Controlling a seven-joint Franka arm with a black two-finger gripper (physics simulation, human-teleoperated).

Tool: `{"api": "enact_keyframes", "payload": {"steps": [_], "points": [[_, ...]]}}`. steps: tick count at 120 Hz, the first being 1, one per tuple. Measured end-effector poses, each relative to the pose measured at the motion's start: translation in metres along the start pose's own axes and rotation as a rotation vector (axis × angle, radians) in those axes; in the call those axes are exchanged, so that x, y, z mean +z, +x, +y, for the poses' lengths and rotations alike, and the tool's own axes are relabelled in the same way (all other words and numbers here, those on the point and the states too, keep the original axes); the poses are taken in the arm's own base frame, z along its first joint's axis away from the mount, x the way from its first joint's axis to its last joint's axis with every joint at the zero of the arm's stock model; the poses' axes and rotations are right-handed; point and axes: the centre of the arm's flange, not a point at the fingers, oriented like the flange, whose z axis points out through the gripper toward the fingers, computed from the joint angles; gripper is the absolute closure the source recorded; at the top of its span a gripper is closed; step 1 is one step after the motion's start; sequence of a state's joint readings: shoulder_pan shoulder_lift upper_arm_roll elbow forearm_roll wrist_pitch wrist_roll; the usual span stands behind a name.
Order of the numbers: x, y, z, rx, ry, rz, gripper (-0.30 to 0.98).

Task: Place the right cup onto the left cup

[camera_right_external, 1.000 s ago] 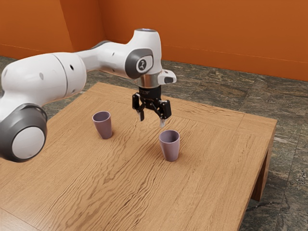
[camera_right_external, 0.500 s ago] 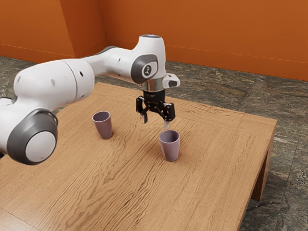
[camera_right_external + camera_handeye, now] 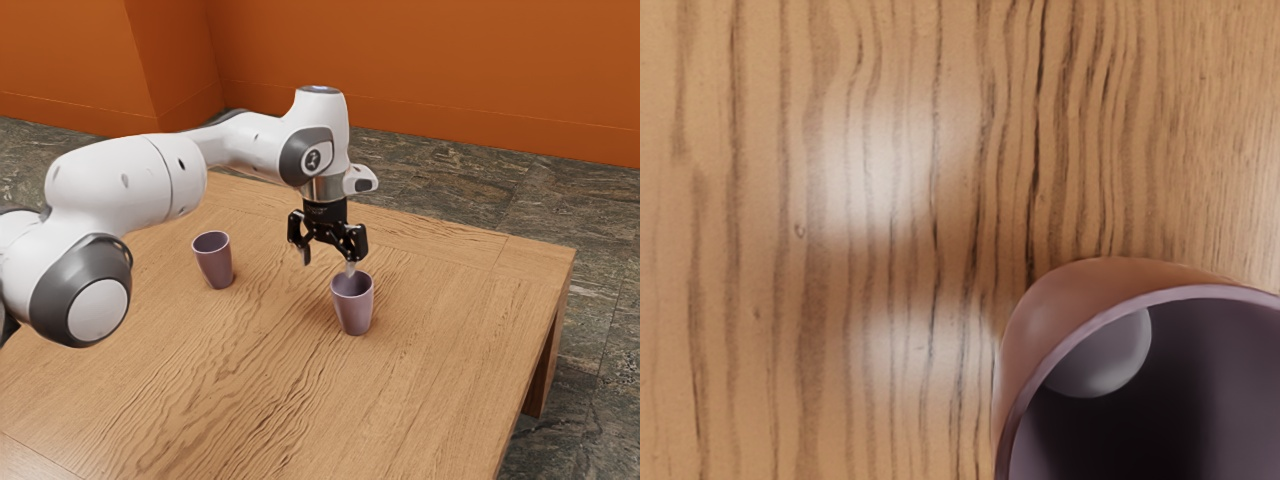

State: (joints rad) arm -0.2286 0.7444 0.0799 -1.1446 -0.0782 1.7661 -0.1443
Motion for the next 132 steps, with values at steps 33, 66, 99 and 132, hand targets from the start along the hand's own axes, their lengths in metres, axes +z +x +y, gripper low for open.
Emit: {"api": "enact_keyframes", "payload": {"steps": [33, 66, 99, 132], "points": [[0.019, 0.004, 0.000, -0.006, 0.002, -0.020, 0.00], [0.029, 0.007, 0.001, -0.011, 0.002, -0.028, 0.02], [0.031, 0.008, 0.000, -0.017, 0.002, -0.027, 0.20], [0.033, 0.009, 0.002, -0.018, 0.001, -0.029, 0.35]]}}
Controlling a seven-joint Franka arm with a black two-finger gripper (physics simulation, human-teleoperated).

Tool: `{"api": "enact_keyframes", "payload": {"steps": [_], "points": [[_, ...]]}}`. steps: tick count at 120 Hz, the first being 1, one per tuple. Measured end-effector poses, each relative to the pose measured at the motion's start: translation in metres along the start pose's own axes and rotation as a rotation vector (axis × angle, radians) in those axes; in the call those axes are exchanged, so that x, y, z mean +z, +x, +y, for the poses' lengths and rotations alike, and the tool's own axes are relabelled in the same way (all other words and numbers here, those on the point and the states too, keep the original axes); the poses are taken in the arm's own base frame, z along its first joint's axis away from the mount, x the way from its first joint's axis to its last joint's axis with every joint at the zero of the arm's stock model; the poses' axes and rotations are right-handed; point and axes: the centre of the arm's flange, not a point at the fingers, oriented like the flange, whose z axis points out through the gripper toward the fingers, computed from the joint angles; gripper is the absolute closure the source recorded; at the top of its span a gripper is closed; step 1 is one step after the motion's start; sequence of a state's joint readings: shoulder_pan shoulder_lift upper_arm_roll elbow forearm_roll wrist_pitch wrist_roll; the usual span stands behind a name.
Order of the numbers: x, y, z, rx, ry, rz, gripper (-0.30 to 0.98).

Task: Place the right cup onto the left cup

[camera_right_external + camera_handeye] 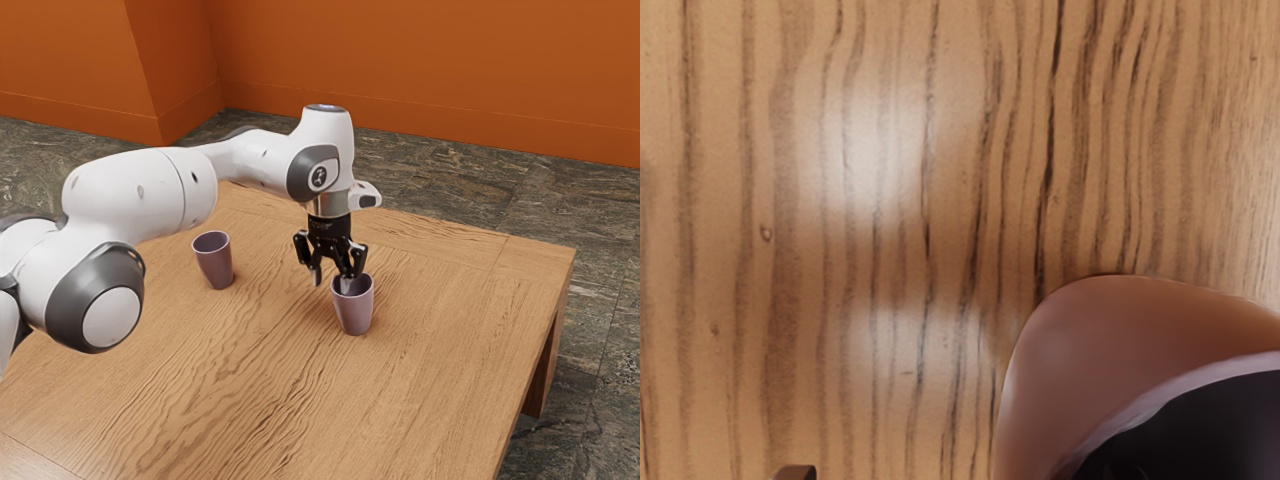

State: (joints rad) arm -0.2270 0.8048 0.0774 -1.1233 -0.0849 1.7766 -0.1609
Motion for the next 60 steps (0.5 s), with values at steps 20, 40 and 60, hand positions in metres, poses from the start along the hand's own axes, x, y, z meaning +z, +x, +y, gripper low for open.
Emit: {"api": "enact_keyframes", "payload": {"steps": [20, 40, 60], "points": [[0.0008, -0.0002, 0.0029, 0.003, -0.002, 0.000, 0.45], [-0.0011, 0.0006, 0.0043, 0.003, -0.003, 0.005, 0.54], [0.0019, 0.0011, 0.0044, 0.002, -0.002, 0.001, 0.62]]}}
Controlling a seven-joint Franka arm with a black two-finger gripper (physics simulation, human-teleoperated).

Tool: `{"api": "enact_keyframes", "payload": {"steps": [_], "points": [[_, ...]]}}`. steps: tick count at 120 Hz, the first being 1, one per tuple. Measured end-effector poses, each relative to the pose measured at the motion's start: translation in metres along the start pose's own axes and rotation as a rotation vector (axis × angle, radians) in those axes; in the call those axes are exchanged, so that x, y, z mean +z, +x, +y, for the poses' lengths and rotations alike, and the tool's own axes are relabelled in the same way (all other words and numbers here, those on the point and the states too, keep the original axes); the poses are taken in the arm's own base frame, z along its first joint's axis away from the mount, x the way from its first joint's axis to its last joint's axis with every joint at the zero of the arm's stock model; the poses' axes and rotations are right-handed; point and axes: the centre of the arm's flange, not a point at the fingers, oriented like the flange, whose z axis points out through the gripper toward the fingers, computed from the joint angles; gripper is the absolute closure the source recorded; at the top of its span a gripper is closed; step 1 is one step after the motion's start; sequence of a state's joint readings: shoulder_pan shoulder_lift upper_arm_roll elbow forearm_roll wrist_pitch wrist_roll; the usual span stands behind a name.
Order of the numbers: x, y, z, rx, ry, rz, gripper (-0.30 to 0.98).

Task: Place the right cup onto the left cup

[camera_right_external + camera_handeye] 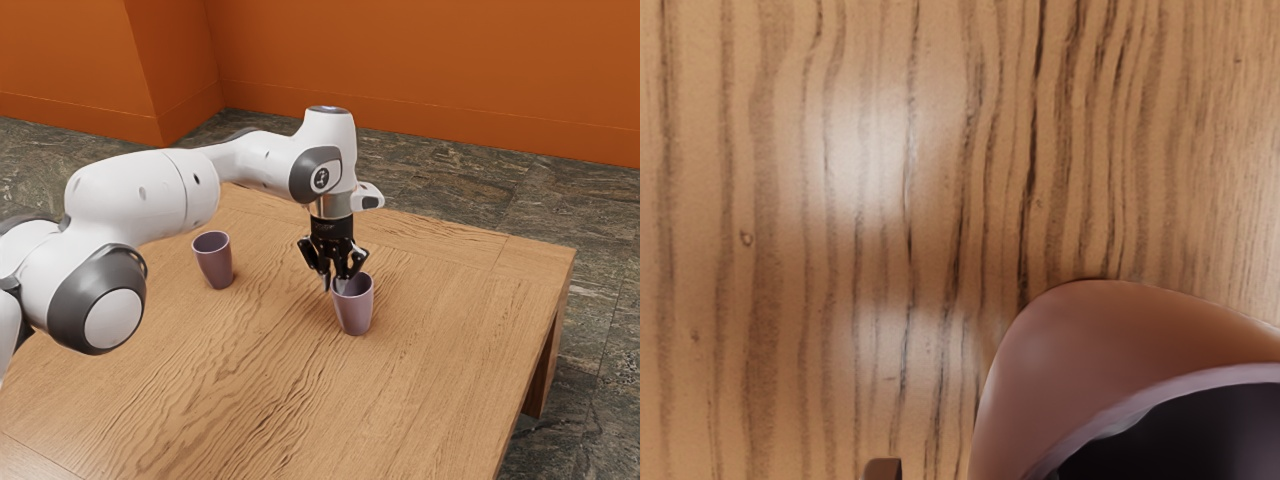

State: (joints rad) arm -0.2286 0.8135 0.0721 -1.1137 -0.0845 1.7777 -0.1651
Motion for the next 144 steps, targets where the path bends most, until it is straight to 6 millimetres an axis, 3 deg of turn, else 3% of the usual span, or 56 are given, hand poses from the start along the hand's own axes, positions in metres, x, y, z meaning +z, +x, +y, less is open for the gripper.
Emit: {"api": "enact_keyframes", "payload": {"steps": [56, 70, 99, 127, 144], "points": [[-0.005, -0.001, 0.004, 0.004, 0.005, 0.008, 0.77], [-0.022, -0.009, 0.002, 0.003, 0.008, 0.020, 0.77], [-0.078, -0.032, -0.005, 0.004, 0.018, 0.072, 0.78], [-0.105, -0.060, -0.018, -0.001, 0.028, 0.081, 0.79], [-0.120, -0.073, -0.038, -0.022, 0.033, 0.088, 0.79]]}}
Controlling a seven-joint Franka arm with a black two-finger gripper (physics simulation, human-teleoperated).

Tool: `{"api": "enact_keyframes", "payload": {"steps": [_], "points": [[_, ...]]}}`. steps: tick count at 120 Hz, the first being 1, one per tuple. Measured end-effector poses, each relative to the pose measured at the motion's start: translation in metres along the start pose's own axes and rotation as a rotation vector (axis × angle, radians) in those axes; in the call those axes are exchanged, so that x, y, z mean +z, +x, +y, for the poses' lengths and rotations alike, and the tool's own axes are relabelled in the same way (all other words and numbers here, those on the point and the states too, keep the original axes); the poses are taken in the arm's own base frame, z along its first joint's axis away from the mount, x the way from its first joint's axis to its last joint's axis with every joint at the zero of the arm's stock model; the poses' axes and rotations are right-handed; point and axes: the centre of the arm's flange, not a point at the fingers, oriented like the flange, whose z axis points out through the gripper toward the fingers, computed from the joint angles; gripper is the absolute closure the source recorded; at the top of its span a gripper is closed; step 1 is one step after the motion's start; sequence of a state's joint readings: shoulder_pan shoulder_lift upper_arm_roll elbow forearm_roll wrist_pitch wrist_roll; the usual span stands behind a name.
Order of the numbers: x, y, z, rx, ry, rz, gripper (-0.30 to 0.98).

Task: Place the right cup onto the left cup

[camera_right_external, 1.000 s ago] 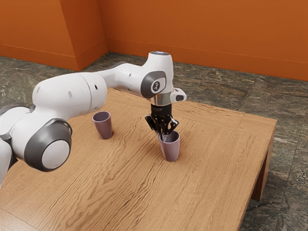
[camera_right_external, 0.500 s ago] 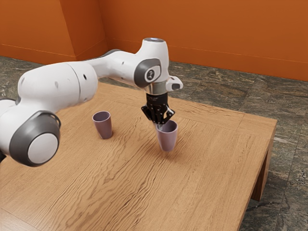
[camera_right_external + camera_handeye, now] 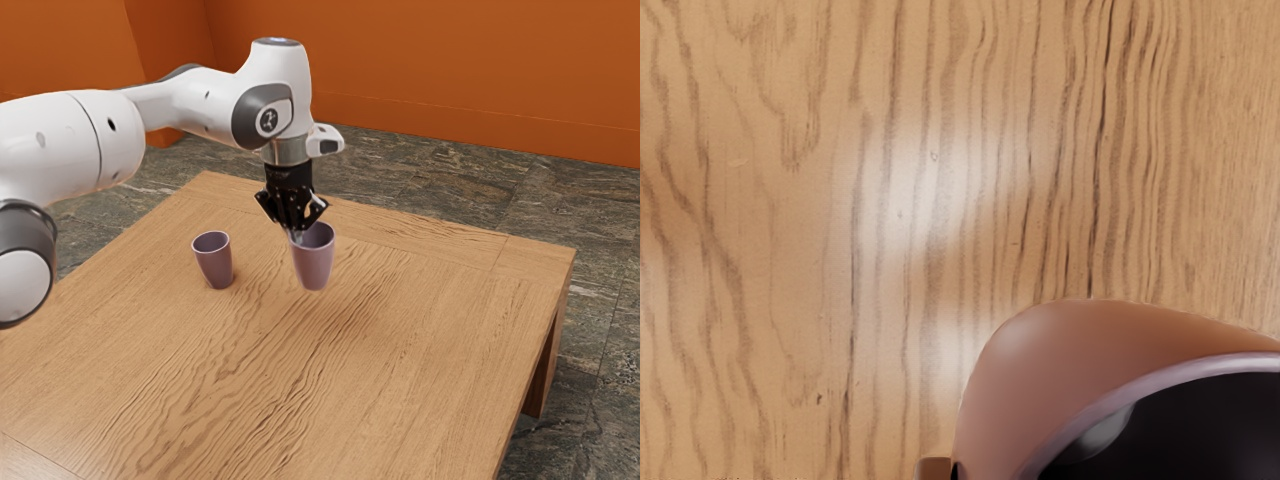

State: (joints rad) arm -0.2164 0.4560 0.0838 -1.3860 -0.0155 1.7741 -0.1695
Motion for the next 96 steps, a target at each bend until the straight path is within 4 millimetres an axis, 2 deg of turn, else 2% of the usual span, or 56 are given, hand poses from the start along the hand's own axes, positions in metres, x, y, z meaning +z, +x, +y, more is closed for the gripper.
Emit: {"api": "enact_keyframes", "payload": {"steps": [30, 77, 96], "points": [[-0.014, -0.010, -0.056, -0.071, 0.009, 0.004, 0.79], [-0.029, -0.036, -0.109, -0.140, 0.017, 0.020, 0.78], [-0.033, -0.039, -0.136, -0.179, 0.017, 0.032, 0.78]]}}
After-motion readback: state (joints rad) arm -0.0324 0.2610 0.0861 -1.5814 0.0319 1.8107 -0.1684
